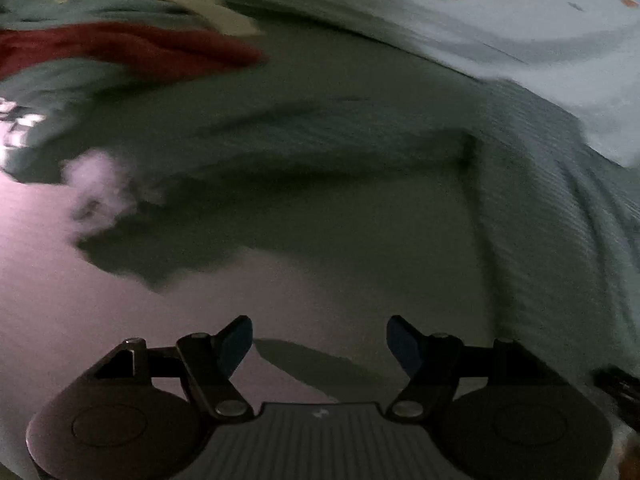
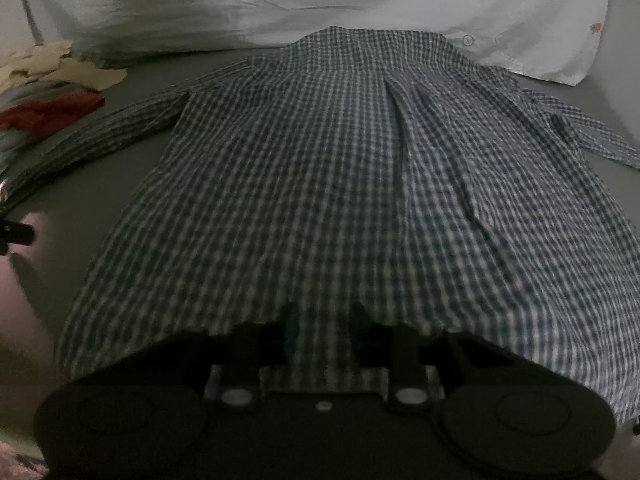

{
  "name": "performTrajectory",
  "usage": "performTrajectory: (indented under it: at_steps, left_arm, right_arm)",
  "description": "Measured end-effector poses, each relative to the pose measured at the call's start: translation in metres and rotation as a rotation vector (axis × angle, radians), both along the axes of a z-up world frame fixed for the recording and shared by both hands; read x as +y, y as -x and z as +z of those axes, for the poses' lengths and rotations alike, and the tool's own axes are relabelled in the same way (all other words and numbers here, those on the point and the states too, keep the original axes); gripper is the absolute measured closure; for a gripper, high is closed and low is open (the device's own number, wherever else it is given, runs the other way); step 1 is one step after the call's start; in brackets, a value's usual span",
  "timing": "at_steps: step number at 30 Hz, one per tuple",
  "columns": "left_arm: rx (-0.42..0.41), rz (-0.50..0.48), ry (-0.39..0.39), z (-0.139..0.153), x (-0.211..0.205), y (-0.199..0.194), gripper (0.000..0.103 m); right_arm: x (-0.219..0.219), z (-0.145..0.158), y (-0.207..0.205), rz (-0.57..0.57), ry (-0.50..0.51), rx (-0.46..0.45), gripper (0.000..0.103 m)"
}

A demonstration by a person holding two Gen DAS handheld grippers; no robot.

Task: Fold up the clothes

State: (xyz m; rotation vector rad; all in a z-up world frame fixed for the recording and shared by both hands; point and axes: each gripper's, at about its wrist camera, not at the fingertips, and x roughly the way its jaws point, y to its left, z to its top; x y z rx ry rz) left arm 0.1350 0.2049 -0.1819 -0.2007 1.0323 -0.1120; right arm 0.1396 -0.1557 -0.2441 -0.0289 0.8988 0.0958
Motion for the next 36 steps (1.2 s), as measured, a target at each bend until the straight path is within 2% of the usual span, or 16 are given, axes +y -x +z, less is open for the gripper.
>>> performTrajectory:
  at_steps: [3, 7, 9, 13, 15, 16, 18, 20, 24, 26, 28, 31, 33, 36]
  left_arm:
    - [0.013, -0.138, 0.032, 0.001, -0.049, 0.016, 0.026]
    - [0.018, -0.269, -0.072, -0.003, -0.103, 0.032, 0.022]
    - [0.018, -0.294, -0.108, -0.006, -0.118, 0.040, 0.018]
    - [0.039, -0.279, -0.130, -0.004, -0.123, 0.052, 0.017]
    - [0.052, -0.226, -0.102, 0.003, -0.110, 0.057, 0.017]
    - [0.041, -0.196, -0.090, 0.008, -0.101, 0.059, 0.017]
    - [0.030, -0.099, -0.067, 0.015, -0.072, 0.064, 0.017]
    - [0.027, 0.016, -0.035, 0.019, -0.040, 0.066, 0.017]
    - [0.014, 0.281, 0.087, 0.020, 0.040, 0.062, 0.017]
    - [0.007, 0.370, 0.104, 0.019, 0.074, 0.055, 0.017]
    - [-0.001, 0.406, 0.058, 0.020, 0.101, 0.041, 0.017]
    - [-0.040, 0.400, -0.003, 0.022, 0.126, 0.019, 0.016]
    - [-0.052, 0.402, 0.007, 0.017, 0.145, 0.006, 0.015]
    - [-0.038, 0.411, 0.028, 0.006, 0.164, -0.013, 0.015]
  right_arm:
    - [-0.006, -0.003, 0.013, 0.036, -0.001, -0.010, 0.069]
    - [-0.015, -0.005, 0.024, 0.086, 0.000, -0.012, 0.064]
    - [-0.021, -0.005, 0.030, 0.094, -0.010, -0.015, 0.064]
    - [-0.028, -0.005, 0.040, 0.095, -0.012, -0.016, 0.069]
    - [-0.030, -0.005, 0.041, 0.079, -0.016, -0.011, 0.076]
    - [-0.029, -0.004, 0.038, 0.071, -0.024, -0.009, 0.084]
    - [-0.027, -0.002, 0.032, 0.077, -0.052, -0.018, 0.093]
    - [-0.020, 0.002, 0.026, 0.090, -0.059, -0.036, 0.094]
    - [0.001, 0.010, 0.017, 0.127, -0.035, -0.066, 0.094]
    - [0.012, 0.009, 0.012, 0.098, -0.037, -0.047, 0.093]
    - [0.023, 0.009, 0.007, 0.067, -0.039, -0.028, 0.089]
    - [0.042, 0.007, 0.001, 0.038, -0.030, -0.017, 0.083]
    - [0.058, 0.005, -0.002, 0.017, -0.012, -0.023, 0.074]
    - [0.074, 0.004, -0.008, -0.018, -0.008, -0.032, 0.072]
